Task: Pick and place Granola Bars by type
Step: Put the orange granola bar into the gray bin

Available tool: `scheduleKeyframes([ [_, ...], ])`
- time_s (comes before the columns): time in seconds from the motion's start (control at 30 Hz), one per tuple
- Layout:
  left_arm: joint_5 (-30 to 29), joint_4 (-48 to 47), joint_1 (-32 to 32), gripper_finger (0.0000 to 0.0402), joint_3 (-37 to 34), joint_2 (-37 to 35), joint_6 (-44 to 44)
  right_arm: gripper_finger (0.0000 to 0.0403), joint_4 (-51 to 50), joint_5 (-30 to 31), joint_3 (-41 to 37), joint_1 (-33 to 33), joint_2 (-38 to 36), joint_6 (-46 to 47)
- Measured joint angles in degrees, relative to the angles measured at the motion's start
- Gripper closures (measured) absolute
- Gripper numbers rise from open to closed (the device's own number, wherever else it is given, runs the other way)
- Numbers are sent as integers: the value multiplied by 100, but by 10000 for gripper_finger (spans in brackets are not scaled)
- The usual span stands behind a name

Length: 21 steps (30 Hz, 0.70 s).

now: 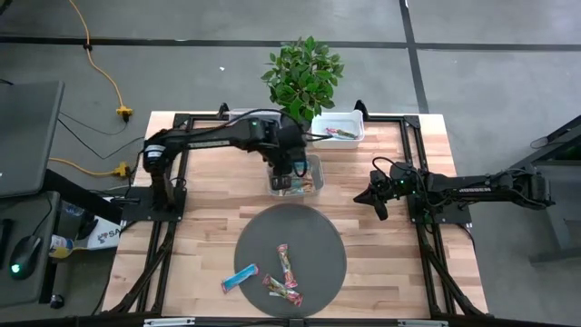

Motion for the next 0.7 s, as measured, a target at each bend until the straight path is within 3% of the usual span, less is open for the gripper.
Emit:
scheduleKeyframes([
  [0.43, -389, 73, 23, 330, -2, 1063, -52, 403, -11, 0, 1, 1, 9, 0],
  [0.7, -717, 178, 21, 330, -2, 1287, -443, 403, -11, 0, 1, 0, 9, 0],
])
